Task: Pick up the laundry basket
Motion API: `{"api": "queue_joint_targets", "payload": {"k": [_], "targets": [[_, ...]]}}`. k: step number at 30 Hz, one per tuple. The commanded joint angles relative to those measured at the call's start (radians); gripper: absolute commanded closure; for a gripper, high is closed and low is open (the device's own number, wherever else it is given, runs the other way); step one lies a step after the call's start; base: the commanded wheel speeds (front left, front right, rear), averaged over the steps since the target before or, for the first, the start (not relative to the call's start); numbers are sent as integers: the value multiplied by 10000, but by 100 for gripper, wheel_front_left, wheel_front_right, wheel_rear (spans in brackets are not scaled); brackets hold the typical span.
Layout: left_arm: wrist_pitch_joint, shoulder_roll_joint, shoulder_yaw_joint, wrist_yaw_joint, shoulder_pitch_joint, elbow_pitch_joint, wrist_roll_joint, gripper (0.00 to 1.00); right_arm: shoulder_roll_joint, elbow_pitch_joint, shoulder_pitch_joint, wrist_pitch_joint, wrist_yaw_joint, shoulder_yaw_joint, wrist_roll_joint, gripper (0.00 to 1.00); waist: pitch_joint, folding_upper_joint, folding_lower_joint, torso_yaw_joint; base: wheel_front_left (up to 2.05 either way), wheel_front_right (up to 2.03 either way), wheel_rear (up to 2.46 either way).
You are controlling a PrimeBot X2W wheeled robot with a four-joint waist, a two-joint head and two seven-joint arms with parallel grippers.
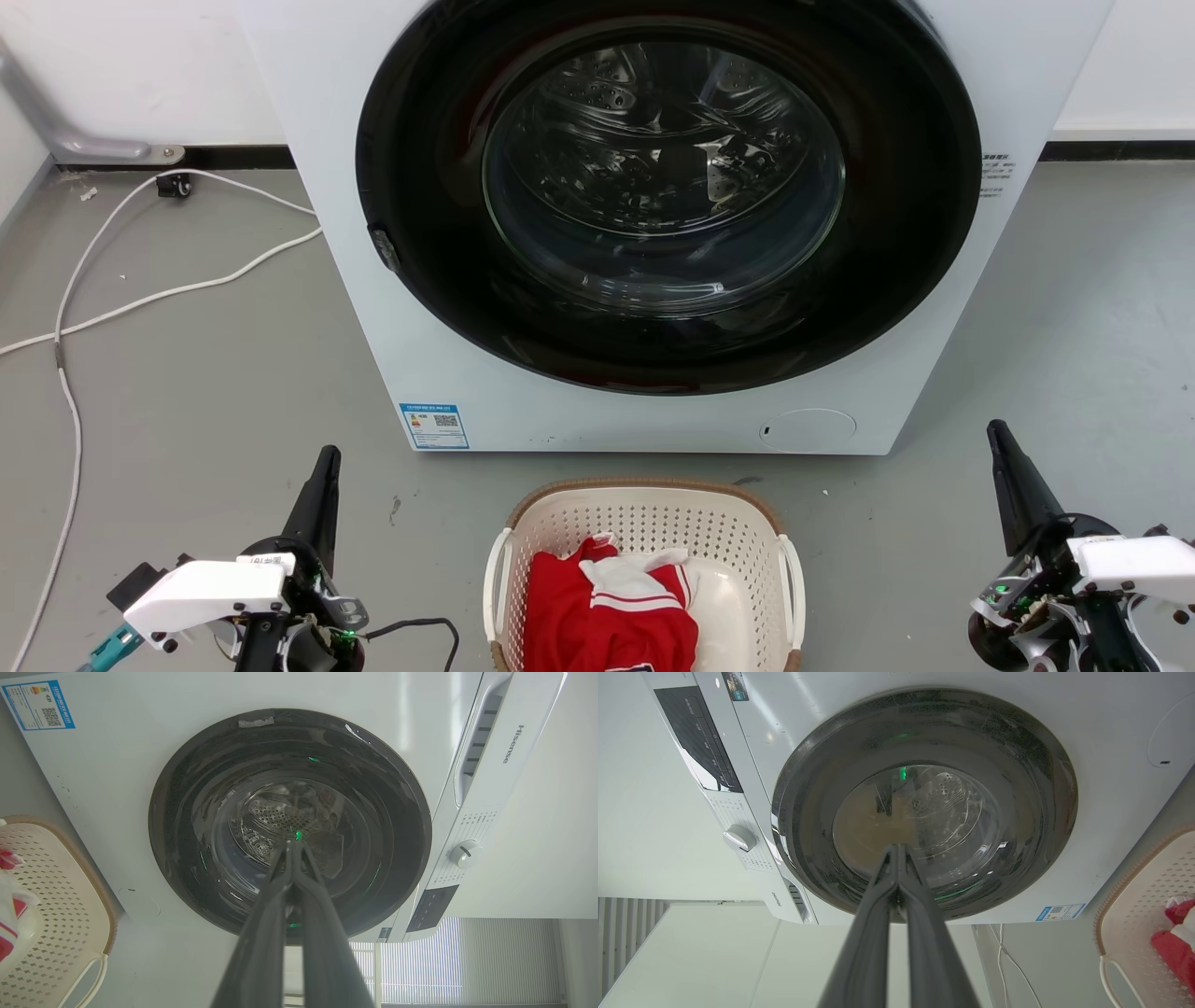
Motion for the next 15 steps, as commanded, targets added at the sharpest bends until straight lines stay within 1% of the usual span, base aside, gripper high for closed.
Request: {"api": "queue_joint_targets", "payload": {"k": [1, 15], "targets": [[9, -8, 36, -34, -107, 11, 74, 100, 36, 12, -104, 41, 0, -19, -21, 100, 0, 0, 0, 0, 0, 0, 0], [23, -15, 48, -34, -108, 11, 66, 100, 46, 13, -105, 41, 0, -34, -42, 100, 0, 0, 0, 0, 0, 0, 0]]}}
